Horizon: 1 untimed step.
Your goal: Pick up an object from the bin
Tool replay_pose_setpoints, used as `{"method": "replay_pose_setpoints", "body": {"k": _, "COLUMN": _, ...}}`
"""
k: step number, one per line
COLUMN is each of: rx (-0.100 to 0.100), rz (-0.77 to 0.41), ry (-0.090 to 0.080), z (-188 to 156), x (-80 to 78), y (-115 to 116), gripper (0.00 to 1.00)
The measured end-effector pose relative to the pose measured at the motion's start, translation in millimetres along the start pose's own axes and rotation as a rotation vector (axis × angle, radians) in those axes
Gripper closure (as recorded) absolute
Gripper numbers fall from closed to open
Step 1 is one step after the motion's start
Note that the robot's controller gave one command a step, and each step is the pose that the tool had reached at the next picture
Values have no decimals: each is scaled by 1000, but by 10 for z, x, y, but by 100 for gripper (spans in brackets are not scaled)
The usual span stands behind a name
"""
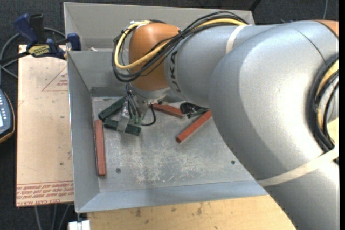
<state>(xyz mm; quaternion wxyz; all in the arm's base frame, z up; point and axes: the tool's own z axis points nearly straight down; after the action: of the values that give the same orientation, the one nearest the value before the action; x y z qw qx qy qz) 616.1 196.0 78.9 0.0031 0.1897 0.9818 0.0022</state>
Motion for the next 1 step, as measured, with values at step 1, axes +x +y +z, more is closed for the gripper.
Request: {"method": "replay_pose_setpoints", "body": {"k": 1, "rx": -1, "rz": 75, "ry": -1, "z": -512, "x": -54, "y": 180, "gripper": 100}}
